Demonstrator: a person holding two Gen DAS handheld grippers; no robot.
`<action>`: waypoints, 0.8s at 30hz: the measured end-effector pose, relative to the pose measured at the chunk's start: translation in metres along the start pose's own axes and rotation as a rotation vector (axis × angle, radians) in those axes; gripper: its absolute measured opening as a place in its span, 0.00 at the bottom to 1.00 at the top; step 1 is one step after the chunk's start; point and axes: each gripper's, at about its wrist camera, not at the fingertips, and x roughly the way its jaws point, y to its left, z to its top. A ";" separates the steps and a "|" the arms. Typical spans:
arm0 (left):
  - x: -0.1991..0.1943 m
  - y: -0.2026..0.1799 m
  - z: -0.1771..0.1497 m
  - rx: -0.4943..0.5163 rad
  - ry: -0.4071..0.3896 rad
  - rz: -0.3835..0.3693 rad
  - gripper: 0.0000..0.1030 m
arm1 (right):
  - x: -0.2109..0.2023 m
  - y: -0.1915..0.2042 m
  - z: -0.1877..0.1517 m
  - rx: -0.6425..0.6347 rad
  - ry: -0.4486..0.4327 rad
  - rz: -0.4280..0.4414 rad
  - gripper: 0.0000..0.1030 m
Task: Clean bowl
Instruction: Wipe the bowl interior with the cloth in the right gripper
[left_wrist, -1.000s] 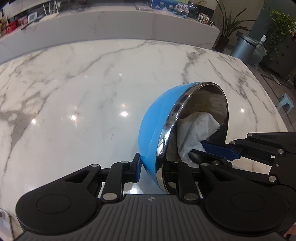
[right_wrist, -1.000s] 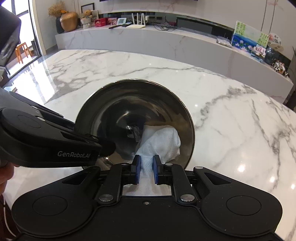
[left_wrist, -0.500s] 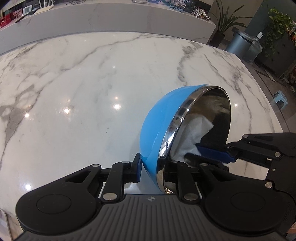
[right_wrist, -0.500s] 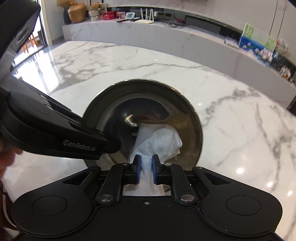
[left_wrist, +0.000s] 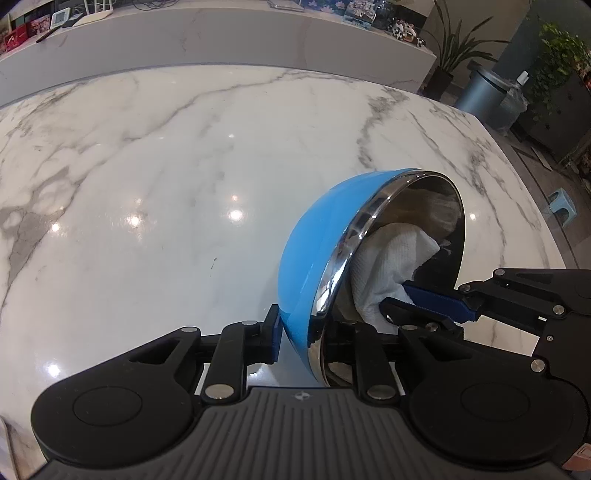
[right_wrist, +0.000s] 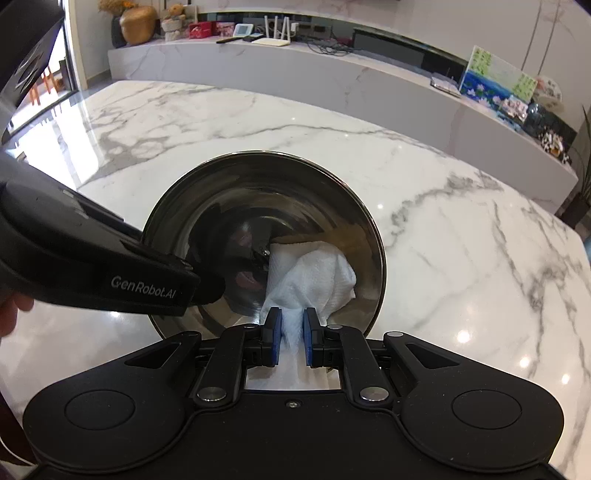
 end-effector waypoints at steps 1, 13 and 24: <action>0.001 0.000 0.000 -0.006 0.004 -0.005 0.19 | 0.001 0.000 0.000 0.004 0.001 0.002 0.10; 0.005 -0.001 -0.001 -0.021 0.016 -0.021 0.19 | 0.004 0.004 0.001 -0.016 0.004 -0.011 0.10; 0.001 -0.008 0.000 0.065 0.053 0.006 0.19 | 0.000 0.027 -0.003 -0.228 -0.034 -0.168 0.09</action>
